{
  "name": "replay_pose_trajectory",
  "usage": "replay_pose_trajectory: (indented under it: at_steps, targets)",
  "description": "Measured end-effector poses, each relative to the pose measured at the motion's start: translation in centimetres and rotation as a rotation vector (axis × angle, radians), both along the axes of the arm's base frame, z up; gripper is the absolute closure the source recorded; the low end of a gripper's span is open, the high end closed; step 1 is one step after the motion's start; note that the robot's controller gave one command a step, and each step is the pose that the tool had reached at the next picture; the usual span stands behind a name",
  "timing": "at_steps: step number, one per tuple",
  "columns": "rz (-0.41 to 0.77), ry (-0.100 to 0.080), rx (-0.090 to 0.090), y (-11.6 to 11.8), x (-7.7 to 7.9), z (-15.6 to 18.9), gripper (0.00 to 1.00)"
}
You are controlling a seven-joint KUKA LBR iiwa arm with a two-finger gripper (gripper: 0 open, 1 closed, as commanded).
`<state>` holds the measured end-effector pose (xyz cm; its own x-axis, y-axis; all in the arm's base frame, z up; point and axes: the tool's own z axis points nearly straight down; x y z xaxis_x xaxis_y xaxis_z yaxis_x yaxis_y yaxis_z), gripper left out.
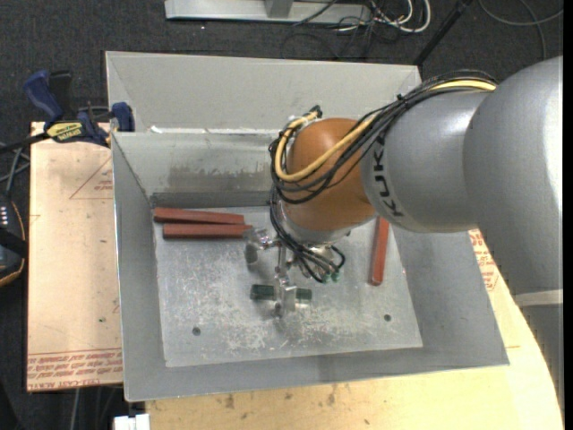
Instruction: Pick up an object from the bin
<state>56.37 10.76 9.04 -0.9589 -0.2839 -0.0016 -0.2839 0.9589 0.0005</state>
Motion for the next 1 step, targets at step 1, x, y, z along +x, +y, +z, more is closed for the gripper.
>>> replay_pose_trajectory:
  at_steps: [1]
  targets:
    - [0.383,0.0,0.001,-1.21,-2.81,-1.7,1.0]
